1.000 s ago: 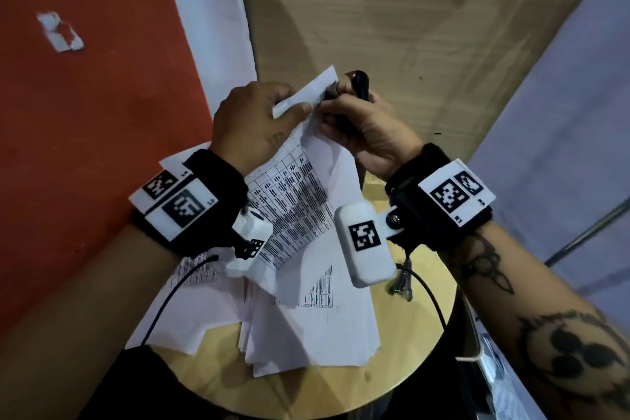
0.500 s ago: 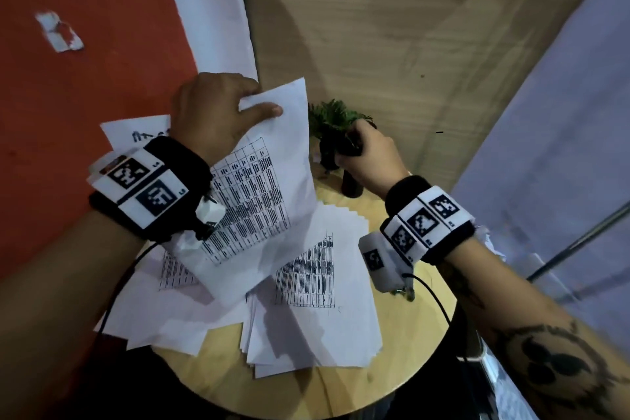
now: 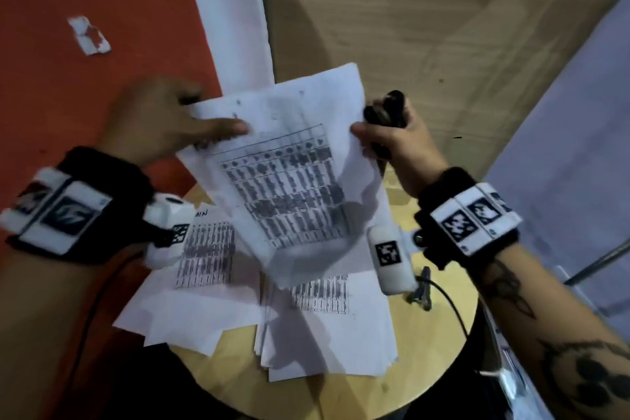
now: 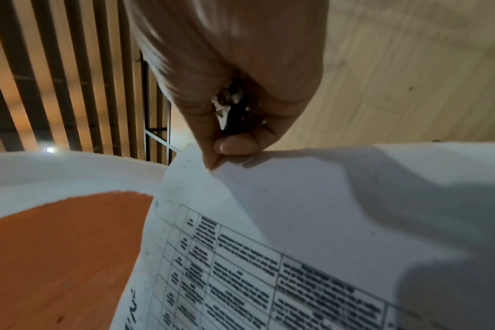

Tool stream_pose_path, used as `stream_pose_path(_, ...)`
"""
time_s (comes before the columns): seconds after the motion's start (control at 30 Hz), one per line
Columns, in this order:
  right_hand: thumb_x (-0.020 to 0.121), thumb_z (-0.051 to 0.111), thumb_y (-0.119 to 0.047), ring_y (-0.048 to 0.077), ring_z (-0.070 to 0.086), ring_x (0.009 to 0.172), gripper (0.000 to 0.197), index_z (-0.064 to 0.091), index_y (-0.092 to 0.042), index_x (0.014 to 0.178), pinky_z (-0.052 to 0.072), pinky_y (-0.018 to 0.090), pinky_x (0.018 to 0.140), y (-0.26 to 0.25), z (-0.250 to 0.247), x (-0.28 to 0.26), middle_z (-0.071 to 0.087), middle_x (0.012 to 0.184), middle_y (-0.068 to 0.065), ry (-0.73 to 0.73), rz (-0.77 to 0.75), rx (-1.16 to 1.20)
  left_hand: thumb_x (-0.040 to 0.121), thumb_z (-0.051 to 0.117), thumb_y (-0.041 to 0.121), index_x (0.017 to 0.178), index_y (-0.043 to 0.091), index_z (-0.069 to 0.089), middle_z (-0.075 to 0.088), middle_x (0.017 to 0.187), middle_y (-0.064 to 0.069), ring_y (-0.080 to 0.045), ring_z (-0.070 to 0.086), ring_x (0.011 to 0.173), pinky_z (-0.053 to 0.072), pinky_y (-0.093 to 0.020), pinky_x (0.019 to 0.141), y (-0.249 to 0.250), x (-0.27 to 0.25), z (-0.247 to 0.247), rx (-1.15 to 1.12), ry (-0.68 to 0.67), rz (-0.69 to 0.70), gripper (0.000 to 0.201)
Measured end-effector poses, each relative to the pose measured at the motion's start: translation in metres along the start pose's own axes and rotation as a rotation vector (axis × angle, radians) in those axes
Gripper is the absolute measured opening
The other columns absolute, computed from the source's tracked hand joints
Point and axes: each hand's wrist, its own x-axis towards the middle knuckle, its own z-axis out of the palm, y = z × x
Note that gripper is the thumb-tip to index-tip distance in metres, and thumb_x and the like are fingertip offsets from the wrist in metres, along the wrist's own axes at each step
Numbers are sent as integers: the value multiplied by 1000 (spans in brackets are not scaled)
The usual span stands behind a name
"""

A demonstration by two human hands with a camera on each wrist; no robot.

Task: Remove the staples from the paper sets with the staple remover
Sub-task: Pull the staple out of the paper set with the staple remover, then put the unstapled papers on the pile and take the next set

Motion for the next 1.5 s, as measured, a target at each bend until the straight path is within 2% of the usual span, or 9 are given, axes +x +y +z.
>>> stream_pose_path(0.13, 79, 60, 9, 2, 52, 52, 33, 44, -19, 85, 42, 14, 45, -12, -22, -4, 53, 66, -8, -46, 10, 109, 46, 83, 52, 97, 9, 69, 71, 76, 16, -1, 66, 76, 54, -17, 67, -32, -39, 12, -637, -155, -291, 68)
stream_pose_path(0.23, 80, 59, 6, 3, 53, 51, 32, 44, -23, 77, 42, 15, 45, -15, -28, -5, 54, 68, -8, -49, 56, 250, 29, 91, 54, 78, 9, 73, 72, 83, 3, -9, 67, 78, 57, -29, 65, -27, -68, 46, -927, -196, -378, 69)
stream_pose_path(0.43, 83, 59, 5, 1, 53, 44, 29, 44, -20, 81, 43, 15, 42, 2, -12, -3, 57, 53, -12, 101, 93, 241, 66, 67, 2, 85, 15, 65, 71, 69, 15, 4, 65, 65, 49, -11, 60, -14, -87, 89, -963, -7, -467, 23)
stream_pose_path(0.6, 87, 62, -20, 3, 51, 48, 17, 48, -22, 77, 37, 13, 44, 41, -15, -16, 59, 69, -4, 121, 202, 69, 73, 77, 11, 50, 12, 49, 48, 36, 7, 2, 40, 34, 34, -12, 40, -112, -91, 65, -674, 105, -752, 36)
stream_pose_path(0.77, 86, 63, -29, 8, 48, 59, 21, 48, -23, 74, 35, 20, 52, 132, -23, -31, 55, 74, -2, 33, 494, -145, 40, 82, 71, 113, 18, 65, 60, 127, -4, -20, 53, 117, 36, -40, 98, -374, -145, 68, -509, -34, -1040, 92)
stream_pose_path(0.87, 83, 67, -30, 9, 48, 58, 22, 50, -17, 79, 36, 21, 51, 191, -19, -43, 55, 72, -1, -4, 652, -185, 73, 79, 39, 122, 7, 59, 55, 125, -6, -25, 51, 114, 37, -43, 100, -277, -135, 70, -349, -127, -1117, 62)
stream_pose_path(1.0, 81, 70, -30, 11, 48, 57, 29, 47, -13, 89, 38, 20, 51, 252, -22, -59, 54, 71, 1, 5, 774, -221, 84, 69, 10, 88, -2, 59, 57, 112, -19, -23, 57, 91, 41, -32, 76, -238, -127, 101, -251, -150, -1166, 16)
stream_pose_path(1.23, 83, 67, -37, 9, 41, 40, 45, 36, -9, 100, 33, 19, 37, 321, -33, -63, 44, 63, 4, 65, 802, -378, 64, 81, 37, 133, -2, 46, 51, 134, -21, -39, 52, 117, 42, -47, 100, -276, -125, 140, -124, -330, -1231, 86)
stream_pose_path(1.5, 85, 64, -40, -2, 49, 32, 43, 37, -10, 99, 33, 12, 30, 349, -43, -62, 44, 71, 3, 21, 822, -409, 71, 82, 31, 141, 10, 34, 41, 141, -22, -42, 44, 124, 40, -54, 101, -295, -106, 176, 210, -311, -1012, 87)
